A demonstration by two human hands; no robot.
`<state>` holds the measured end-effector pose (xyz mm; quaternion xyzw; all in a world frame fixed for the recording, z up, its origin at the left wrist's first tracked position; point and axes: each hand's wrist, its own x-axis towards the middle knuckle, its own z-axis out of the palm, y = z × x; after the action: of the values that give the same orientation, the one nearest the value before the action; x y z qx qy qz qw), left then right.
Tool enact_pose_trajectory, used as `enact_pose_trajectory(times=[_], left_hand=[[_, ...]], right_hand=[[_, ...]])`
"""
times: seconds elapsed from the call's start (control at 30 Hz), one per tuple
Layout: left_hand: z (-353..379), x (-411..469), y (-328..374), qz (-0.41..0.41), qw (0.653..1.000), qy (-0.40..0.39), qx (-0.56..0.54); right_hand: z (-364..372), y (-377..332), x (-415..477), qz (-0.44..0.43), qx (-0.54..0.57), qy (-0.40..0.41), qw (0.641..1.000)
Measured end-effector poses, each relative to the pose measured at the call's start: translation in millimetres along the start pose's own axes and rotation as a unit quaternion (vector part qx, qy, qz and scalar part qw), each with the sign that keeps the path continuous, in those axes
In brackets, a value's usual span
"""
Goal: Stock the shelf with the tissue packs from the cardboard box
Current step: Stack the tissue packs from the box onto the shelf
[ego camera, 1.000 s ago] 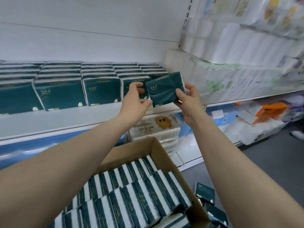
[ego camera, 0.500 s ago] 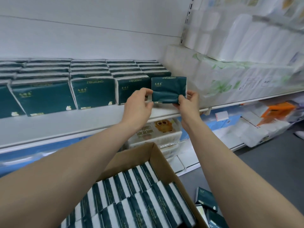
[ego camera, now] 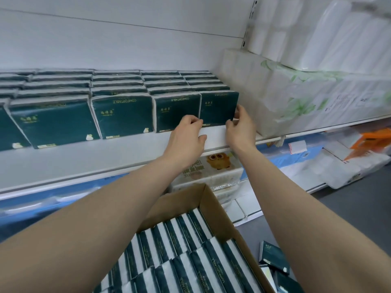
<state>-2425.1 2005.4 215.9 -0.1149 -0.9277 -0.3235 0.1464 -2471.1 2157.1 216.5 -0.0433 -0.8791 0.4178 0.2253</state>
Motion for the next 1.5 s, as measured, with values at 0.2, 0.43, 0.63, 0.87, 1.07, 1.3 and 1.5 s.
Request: enact_pose_trajectory(times=[0.2, 0.43, 0.63, 0.87, 1.07, 1.3, 1.5], left_hand=[[3, 3, -2, 0.004, 1.000, -0.009, 0.026], [-5, -3, 0, -0.008, 1.000, 0.003, -0.027], [-30, -43, 1, -0.010, 0.991, 0.052, -0.122], [-69, -111, -12, -0.006, 0.984, 0.091, -0.154], [-107, -176, -37, -0.001, 0.987, 0.057, -0.150], [-139, -250, -83, -0.044, 0.992, -0.041, -0.113], [-152, -300, -117, -0.047, 0.986, -0.140, -0.074]], right_hand=[[2, 1, 2, -0.023, -0.062, -0.046, 0.997], [-12, -7, -22, 0.009, -0.014, -0.037, 0.999], [-31, -20, -75, -0.012, 0.008, -0.009, 1.000], [-30, -49, -151, -0.037, 0.052, -0.048, 0.997], [-11, -74, -223, -0.065, 0.047, -0.104, 0.991], [19, -99, -302, -0.102, 0.045, -0.208, 0.972], [47, -109, -345, -0.071, -0.024, -0.314, 0.946]])
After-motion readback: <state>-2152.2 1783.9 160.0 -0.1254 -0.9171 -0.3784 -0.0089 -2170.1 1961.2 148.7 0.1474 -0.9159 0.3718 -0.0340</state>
